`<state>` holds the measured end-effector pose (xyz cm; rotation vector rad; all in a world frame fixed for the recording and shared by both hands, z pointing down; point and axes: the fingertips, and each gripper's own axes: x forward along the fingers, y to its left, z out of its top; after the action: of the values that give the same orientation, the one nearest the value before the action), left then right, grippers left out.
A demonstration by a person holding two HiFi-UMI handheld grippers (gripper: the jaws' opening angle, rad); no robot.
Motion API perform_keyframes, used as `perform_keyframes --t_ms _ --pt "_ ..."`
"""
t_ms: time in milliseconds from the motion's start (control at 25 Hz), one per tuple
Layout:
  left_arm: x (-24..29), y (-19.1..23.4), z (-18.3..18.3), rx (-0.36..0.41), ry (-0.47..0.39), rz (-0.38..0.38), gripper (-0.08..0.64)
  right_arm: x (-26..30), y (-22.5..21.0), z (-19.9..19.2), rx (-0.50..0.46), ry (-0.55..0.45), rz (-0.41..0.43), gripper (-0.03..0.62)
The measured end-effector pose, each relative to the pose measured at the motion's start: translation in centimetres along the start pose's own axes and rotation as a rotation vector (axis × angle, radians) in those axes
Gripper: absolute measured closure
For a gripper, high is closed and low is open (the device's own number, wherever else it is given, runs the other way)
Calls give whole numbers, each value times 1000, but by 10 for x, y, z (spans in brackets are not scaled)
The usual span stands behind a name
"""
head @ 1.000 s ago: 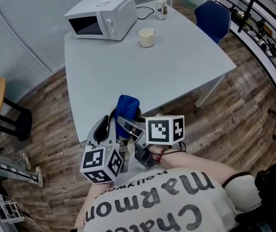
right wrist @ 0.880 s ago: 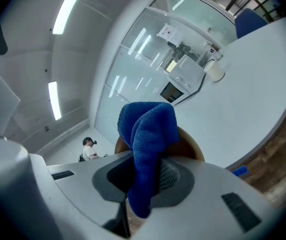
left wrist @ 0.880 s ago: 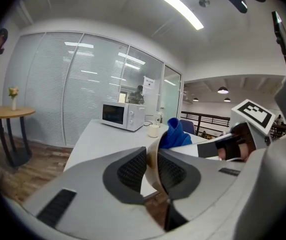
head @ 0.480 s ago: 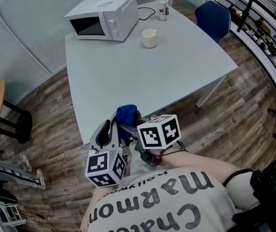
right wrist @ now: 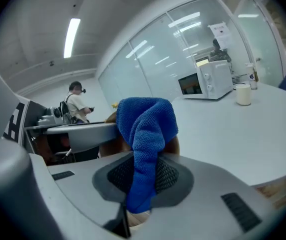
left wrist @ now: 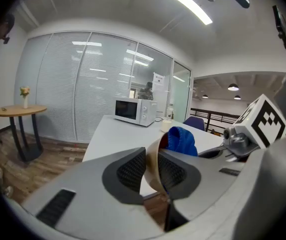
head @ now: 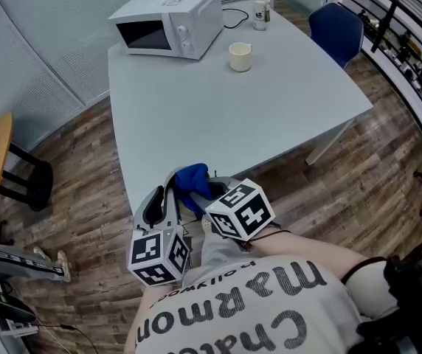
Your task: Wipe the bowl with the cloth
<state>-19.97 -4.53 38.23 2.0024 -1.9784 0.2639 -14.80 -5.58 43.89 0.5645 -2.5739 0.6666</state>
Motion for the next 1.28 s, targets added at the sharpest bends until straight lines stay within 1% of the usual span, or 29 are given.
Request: perform_keyframes --t_ms 80,200,280,400,800,920,1000,1120,1160,1240,1280 --pt "-1 5 -2 -13 -2 13 495 1 -3 2 -53 4 -19 531" --pt "-1 9 -8 -56 5 16 495 -2 -9 7 -135 -5 -56 531" --pt "-1 9 -11 -65 11 11 495 -5 -13 11 -168 -24 -76 531" --pt "0 6 -12 -62 15 -1 497 -11 -19 18 -152 -58 -89 531" --pt "8 -11 -7 -116 27 -74 496 -35 -28 50 -136 -191 -141 529" --pt "9 -9 1 -132 6 -53 504 -42 -21 57 -122 -219 -112 529" --pt "9 -5 8 -136 -22 -24 517 -45 -8 63 -79 -242 -46 529" --pt "7 2 19 -154 -75 15 531 -50 18 78 12 -308 74 529" --pt "6 4 22 -165 -90 28 531 -51 24 80 32 -327 96 529" --pt "4 7 26 -183 -109 46 531 -50 31 79 29 -337 100 529" --pt "3 6 27 -189 -114 48 530 -46 32 75 9 -321 85 529"
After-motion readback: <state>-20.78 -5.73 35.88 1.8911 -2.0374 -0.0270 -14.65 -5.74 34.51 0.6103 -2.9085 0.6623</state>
